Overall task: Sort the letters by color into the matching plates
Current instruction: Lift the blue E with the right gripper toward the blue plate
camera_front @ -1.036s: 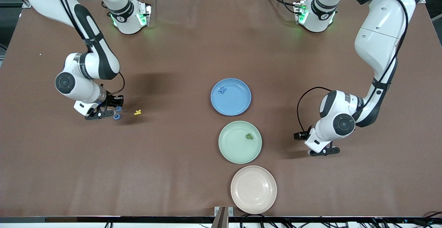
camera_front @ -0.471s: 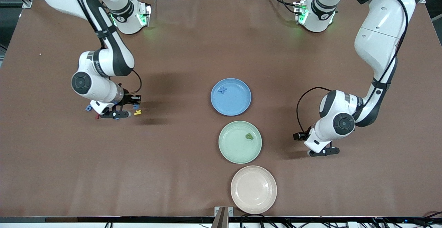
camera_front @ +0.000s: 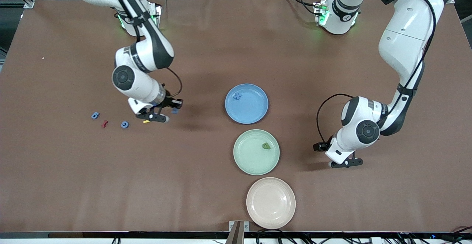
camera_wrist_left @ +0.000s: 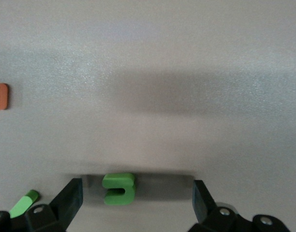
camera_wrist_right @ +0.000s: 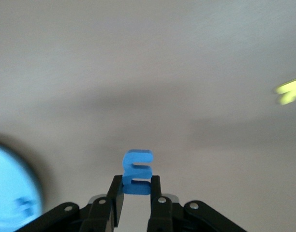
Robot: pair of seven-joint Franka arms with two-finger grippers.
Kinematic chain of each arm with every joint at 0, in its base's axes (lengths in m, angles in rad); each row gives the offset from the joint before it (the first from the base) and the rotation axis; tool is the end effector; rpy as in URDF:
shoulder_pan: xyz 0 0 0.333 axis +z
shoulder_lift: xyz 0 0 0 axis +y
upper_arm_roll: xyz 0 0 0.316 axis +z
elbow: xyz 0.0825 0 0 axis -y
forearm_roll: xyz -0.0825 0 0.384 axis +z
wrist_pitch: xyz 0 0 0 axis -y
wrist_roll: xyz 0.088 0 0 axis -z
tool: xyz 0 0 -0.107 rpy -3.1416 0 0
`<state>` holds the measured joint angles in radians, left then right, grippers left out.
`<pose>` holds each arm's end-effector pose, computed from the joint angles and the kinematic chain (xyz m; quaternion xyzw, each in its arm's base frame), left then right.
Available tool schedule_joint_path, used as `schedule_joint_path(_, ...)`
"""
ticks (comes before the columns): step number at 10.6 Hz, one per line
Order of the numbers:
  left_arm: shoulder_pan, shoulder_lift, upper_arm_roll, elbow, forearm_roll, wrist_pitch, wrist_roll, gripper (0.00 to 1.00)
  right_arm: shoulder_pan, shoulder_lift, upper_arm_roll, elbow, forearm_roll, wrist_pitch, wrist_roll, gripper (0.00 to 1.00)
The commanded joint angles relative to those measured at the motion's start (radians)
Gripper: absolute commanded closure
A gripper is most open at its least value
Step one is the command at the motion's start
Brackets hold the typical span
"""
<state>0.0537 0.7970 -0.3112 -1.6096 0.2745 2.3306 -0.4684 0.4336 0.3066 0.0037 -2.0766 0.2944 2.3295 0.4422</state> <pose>0.6719 -0.1454 0.1722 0.9985 0.0513 -0.0180 0.0077 0.5240 0.2504 0.2763 -0.9885 0.1062 0.0685 0.0830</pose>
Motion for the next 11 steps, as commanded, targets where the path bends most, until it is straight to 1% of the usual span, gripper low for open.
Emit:
schedule_joint_path(1, 0.008, -0.018, -0.002, -0.027, -0.012, 0.019, 0.004, 0.36, 0.103, 0.057, -0.008, 0.105, 0.126, -0.002, 0.116, 1.00)
schedule_joint_path(2, 0.008, -0.018, -0.003, -0.032, -0.015, 0.019, -0.007, 0.72, 0.132, 0.081, -0.008, 0.142, 0.118, -0.002, 0.183, 1.00)
schedule_joint_path(3, 0.006, -0.019, -0.002, -0.041, -0.014, 0.019, -0.044, 1.00, 0.166, 0.106, -0.008, 0.171, 0.117, 0.001, 0.238, 1.00)
schedule_joint_path(7, 0.000, -0.019, -0.002, -0.039, -0.012, 0.019, -0.061, 1.00, 0.305, 0.153, -0.014, 0.237, 0.109, 0.060, 0.446, 1.00)
schedule_joint_path(8, -0.001, -0.019, -0.002, -0.036, -0.012, 0.019, -0.062, 1.00, 0.339, 0.167, -0.014, 0.240, 0.094, 0.089, 0.492, 1.00)
schedule_joint_path(9, -0.005, -0.022, -0.002, -0.032, -0.012, 0.019, -0.076, 1.00, 0.359, 0.183, -0.014, 0.240, 0.060, 0.131, 0.544, 1.00)
schedule_joint_path(11, -0.008, -0.028, -0.003, -0.026, -0.012, 0.019, -0.110, 1.00, 0.393, 0.210, -0.013, 0.254, 0.006, 0.153, 0.631, 1.00)
